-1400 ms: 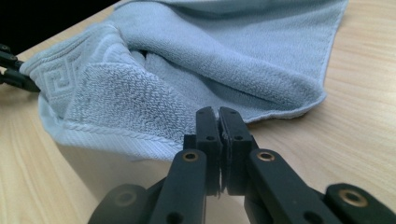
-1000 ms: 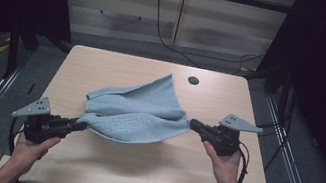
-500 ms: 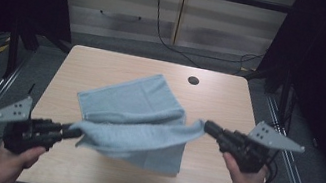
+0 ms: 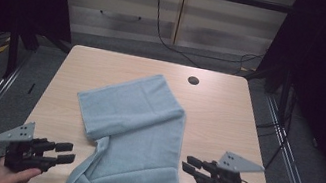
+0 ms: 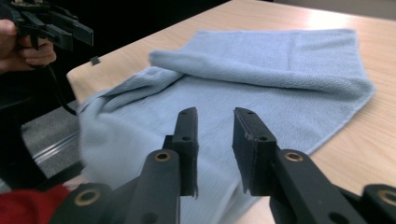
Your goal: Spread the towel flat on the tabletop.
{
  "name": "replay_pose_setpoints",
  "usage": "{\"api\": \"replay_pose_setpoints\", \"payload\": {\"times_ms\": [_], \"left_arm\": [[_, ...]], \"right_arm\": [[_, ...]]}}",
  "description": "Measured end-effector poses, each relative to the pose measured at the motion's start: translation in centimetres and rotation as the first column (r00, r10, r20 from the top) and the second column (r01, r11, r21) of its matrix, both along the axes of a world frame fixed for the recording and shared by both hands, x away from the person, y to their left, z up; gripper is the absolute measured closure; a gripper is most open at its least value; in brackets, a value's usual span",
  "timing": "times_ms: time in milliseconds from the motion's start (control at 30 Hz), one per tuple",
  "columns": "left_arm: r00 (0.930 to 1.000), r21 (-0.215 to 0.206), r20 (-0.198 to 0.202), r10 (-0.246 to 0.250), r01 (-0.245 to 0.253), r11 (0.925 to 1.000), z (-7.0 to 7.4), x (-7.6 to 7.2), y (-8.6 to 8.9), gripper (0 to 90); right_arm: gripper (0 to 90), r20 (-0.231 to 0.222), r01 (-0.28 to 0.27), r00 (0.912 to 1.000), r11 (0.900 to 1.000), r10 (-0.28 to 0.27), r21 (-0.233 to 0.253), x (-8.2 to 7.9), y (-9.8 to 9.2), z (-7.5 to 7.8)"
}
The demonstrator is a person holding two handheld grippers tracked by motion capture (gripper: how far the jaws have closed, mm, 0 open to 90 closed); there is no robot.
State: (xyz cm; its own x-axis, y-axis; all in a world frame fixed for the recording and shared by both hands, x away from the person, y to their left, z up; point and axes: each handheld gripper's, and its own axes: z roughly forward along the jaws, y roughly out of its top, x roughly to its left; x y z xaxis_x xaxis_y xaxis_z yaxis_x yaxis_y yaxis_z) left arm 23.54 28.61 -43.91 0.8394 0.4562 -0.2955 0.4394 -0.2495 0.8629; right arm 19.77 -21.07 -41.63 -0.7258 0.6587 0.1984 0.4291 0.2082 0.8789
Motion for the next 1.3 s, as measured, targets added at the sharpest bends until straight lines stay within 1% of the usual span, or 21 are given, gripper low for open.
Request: {"api": "replay_pose_setpoints", "payload": {"times_ms": [67,133,200,267,333,400,433,467,500,533,600,700,800,867,933,1000,1067,1133,1200,1267,1300], "left_arm": [[0.9996,0.036,-0.027,0.011,-0.010,0.9993,-0.7,1.3,-0.9,51.9],[0.9979,0.121,-0.056,0.032,-0.025,0.9923,-1.6,2.8,-2.4,48.3],[0.9970,0.146,-0.075,0.019,-0.008,0.9893,-2.4,4.0,-3.7,46.4],[0.9957,0.158,-0.093,0.004,0.011,0.9874,-2.9,4.6,-4.9,42.7],[0.9951,0.148,-0.097,-0.016,0.030,0.9885,-3.4,4.5,-5.8,40.7],[0.9954,0.186,-0.094,-0.016,0.033,0.9821,-3.9,4.2,-6.7,38.4],[0.9960,0.211,-0.089,-0.003,0.021,0.9772,-4.3,4.1,-7.0,39.2],[0.9978,0.254,-0.062,0.022,-0.005,0.9671,-4.6,4.0,-7.1,50.9],[0.9980,0.273,-0.054,0.033,-0.017,0.9619,-4.9,3.9,-7.1,64.8],[0.9962,0.267,-0.078,0.038,-0.016,0.9636,-5.1,4.1,-6.9,74.4],[0.9944,0.253,-0.088,0.058,-0.034,0.9669,-4.9,4.1,-6.3,81.3],[0.9924,0.193,-0.101,0.071,-0.051,0.9800,-4.3,3.7,-4.8,82.5],[0.9905,0.179,-0.098,0.097,-0.078,0.9807,-4.0,2.9,-2.9,83.2],[0.9890,0.198,-0.094,0.114,-0.093,0.9758,-4.2,2.3,-2.0,83.2],[0.9867,0.202,-0.122,0.107,-0.081,0.9761,-4.8,1.6,-1.2,83.2],[0.9833,0.194,-0.169,0.067,-0.033,0.9805,-5.0,0.8,-0.8,83.2],[0.9852,0.216,-0.168,0.035,0.002,0.9764,-5.1,-0.3,-1.0,82.8],[0.9851,0.208,-0.172,-0.008,0.045,0.9771,-4.9,-1.3,-1.4,81.7],[0.9884,0.204,-0.148,-0.035,0.065,0.9767,-4.4,-1.7,-1.8,78.4],[0.9932,0.173,-0.107,-0.047,0.065,0.9827,-3.6,-1.4,-2.0,70.2],[0.9939,0.146,-0.098,-0.050,0.064,0.9872,-3.3,-0.7,-2.3,70.0]], "right_arm": [[69.0,-0.028,-0.006,0.9996,1.000,0.005,-0.017,2.1,0.8,-1.1],[68.8,-0.071,-0.015,0.9974,0.999,0.012,-0.040,4.4,1.9,-2.4],[69.0,-0.105,-0.038,0.9940,0.995,0.028,-0.090,6.4,3.3,-3.9],[70.4,-0.128,-0.044,0.9914,0.990,0.027,-0.134,7.5,4.2,-5.0],[71.1,-0.151,-0.064,0.9878,0.985,0.039,-0.162,8.0,4.9,-6.0],[70.5,-0.177,-0.071,0.9835,0.981,0.039,-0.181,8.0,5.3,-7.0],[69.4,-0.186,-0.078,0.9817,0.977,0.041,-0.197,7.8,5.4,-7.5],[68.9,-0.192,-0.083,0.9805,0.973,0.040,-0.217,7.5,5.4,-7.9],[68.4,-0.200,-0.086,0.9790,0.969,0.039,-0.230,7.2,5.5,-8.2],[67.8,-0.204,-0.089,0.9782,0.966,0.040,-0.241,6.9,5.3,-8.4],[67.5,-0.198,-0.085,0.9793,0.971,0.041,-0.222,6.0,4.8,-8.5],[67.5,-0.186,-0.089,0.9815,0.969,0.046,-0.231,4.5,4.1,-8.5],[68.1,-0.184,-0.089,0.9820,0.963,0.042,-0.256,2.8,3.1,-8.3],[68.1,-0.182,-0.082,0.9827,0.960,0.034,-0.267,1.5,2.5,-8.2],[68.0,-0.184,-0.069,0.9826,0.963,0.020,-0.261,-0.1,1.7,-8.2],[68.0,-0.199,-0.080,0.9794,0.968,0.031,-0.239,-1.3,1.3,-8.2],[67.7,-0.212,-0.093,0.9764,0.965,0.040,-0.244,-2.9,1.3,-8.0],[65.9,-0.217,-0.104,0.9750,0.961,0.048,-0.257,-3.8,1.6,-7.9],[64.2,-0.242,-0.117,0.9686,0.962,0.056,-0.247,-3.9,1.9,-7.7],[64.7,-0.216,-0.121,0.9737,0.967,0.072,-0.224,-3.5,2.2,-7.3],[64.9,-0.197,-0.113,0.9779,0.970,0.071,-0.213,-3.0,2.4,-7.0]]}}
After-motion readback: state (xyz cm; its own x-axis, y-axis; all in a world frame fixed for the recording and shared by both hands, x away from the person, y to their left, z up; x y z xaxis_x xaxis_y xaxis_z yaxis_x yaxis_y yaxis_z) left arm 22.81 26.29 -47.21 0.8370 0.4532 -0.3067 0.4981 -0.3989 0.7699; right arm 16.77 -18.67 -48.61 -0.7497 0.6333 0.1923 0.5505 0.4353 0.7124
